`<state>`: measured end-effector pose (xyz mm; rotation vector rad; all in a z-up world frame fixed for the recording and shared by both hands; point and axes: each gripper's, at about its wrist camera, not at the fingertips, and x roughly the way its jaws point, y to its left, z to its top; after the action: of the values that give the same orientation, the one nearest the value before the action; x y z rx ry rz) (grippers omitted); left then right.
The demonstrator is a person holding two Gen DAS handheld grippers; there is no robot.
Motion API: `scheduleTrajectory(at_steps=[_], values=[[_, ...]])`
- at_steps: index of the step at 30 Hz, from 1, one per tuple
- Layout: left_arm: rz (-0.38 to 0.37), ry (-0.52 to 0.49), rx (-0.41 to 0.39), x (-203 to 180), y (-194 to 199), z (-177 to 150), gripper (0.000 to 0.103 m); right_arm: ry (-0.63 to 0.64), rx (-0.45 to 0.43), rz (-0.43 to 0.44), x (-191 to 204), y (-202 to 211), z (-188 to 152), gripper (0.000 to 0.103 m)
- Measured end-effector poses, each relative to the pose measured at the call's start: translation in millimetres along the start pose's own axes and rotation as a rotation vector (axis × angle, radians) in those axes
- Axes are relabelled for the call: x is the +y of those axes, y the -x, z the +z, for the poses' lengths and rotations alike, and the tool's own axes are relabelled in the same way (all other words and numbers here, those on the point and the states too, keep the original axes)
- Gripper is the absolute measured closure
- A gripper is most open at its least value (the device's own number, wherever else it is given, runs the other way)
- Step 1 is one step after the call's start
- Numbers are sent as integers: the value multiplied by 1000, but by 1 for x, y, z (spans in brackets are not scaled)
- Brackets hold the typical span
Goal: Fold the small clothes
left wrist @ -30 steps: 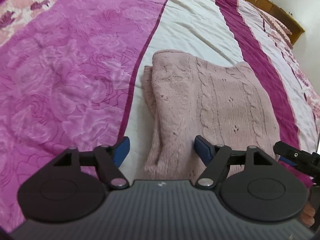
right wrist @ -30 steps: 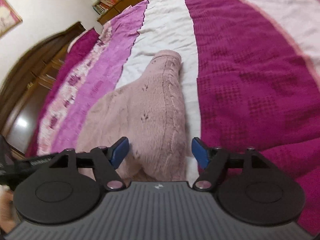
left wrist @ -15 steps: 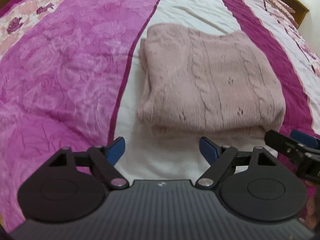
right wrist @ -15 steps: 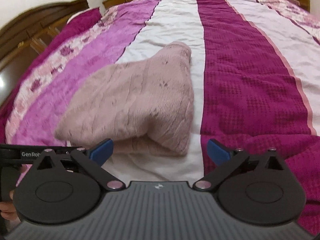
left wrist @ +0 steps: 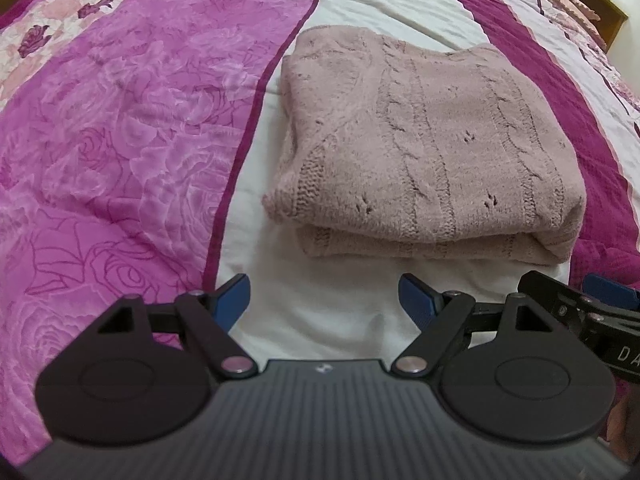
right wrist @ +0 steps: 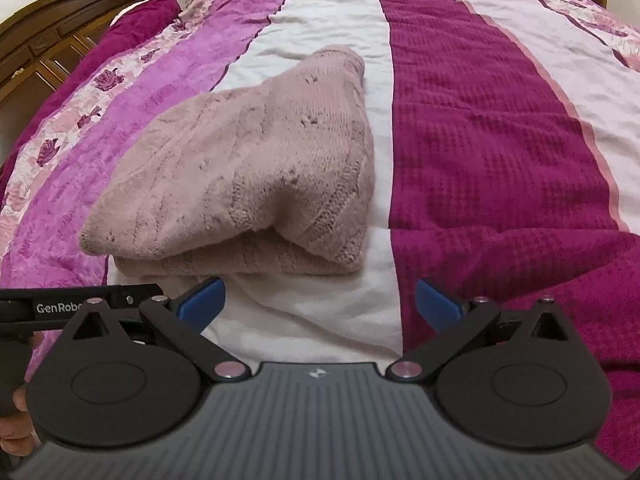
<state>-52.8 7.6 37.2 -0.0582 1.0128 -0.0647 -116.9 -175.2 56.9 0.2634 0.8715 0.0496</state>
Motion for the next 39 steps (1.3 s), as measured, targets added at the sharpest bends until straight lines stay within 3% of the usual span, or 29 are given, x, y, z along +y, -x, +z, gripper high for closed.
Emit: scheduleTrajectory(at_steps=[39], values=[[-8, -58, -33, -9, 0, -4, 21, -26, 26, 3, -6, -12, -3, 0]])
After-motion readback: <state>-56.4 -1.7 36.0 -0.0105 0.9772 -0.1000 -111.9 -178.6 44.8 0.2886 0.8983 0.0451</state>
